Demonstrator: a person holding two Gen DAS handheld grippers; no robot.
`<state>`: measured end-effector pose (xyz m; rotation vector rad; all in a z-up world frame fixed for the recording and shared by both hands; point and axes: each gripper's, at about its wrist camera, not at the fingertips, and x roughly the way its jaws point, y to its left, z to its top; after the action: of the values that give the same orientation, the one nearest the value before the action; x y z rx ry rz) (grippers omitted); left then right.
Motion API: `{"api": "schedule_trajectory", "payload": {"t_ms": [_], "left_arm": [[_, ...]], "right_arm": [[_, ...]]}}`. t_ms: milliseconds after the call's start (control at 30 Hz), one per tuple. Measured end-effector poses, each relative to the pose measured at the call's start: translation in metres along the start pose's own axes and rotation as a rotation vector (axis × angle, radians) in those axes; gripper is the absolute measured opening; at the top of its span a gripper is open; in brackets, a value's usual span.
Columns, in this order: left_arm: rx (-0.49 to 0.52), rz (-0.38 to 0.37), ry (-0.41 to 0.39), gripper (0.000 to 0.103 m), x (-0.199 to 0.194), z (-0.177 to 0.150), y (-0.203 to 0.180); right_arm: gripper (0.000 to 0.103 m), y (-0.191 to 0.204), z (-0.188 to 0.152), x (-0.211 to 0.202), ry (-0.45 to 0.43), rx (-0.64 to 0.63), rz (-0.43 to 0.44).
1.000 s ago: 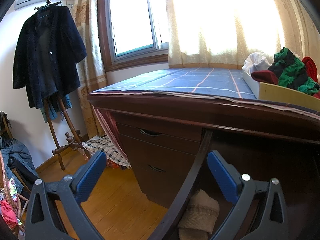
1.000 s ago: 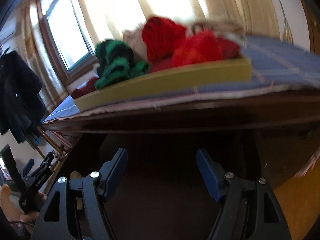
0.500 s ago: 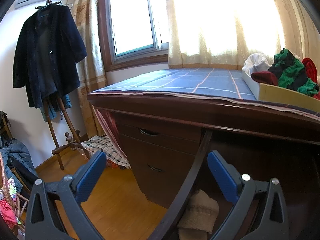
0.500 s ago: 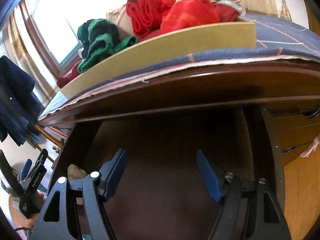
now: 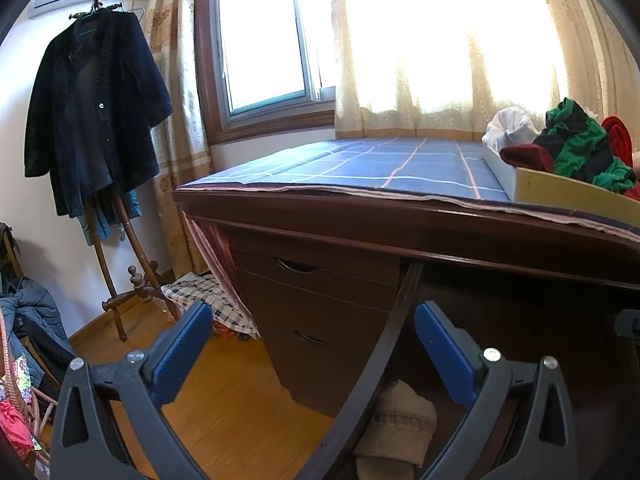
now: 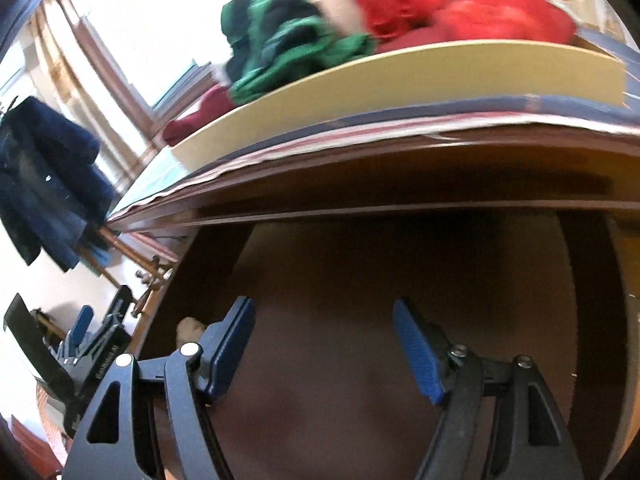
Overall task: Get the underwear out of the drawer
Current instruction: 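Move the right tool down into the drawer toward the beige sock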
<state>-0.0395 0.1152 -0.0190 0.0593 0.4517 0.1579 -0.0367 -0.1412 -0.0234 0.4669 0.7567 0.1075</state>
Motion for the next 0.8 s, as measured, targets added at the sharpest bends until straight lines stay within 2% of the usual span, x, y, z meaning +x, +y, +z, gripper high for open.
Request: {"api": "schedule_trajectory", "payload": {"t_ms": [167, 267, 400, 567, 700, 800], "left_arm": [[0.000, 0.000, -0.001, 0.103, 0.000, 0.001, 0.000], [-0.001, -0.001, -0.001, 0.103, 0.001, 0.001, 0.001], [-0.001, -0.002, 0.001, 0.103, 0.002, 0.001, 0.000], [-0.005, -0.005, 0.004, 0.103, 0.000, 0.002, 0.000], [-0.059, -0.024, 0.018, 0.103, -0.001, 0.003, 0.007], [-0.108, 0.003, 0.011, 0.103, -0.002, 0.002, 0.017]], "right_arm": [[0.073, 0.027, 0.003, 0.018, 0.042, -0.045, 0.043], [0.073, 0.037, 0.002, 0.032, 0.075, -0.067, 0.035], [0.073, 0.042, -0.005, 0.045, 0.125, -0.062, 0.045], [0.073, 0.043, -0.006, 0.051, 0.142, -0.068, 0.038], [0.073, 0.046, -0.008, 0.054, 0.170, -0.070, 0.034], [0.073, 0.052, -0.009, 0.062, 0.208, -0.083, 0.051]]}}
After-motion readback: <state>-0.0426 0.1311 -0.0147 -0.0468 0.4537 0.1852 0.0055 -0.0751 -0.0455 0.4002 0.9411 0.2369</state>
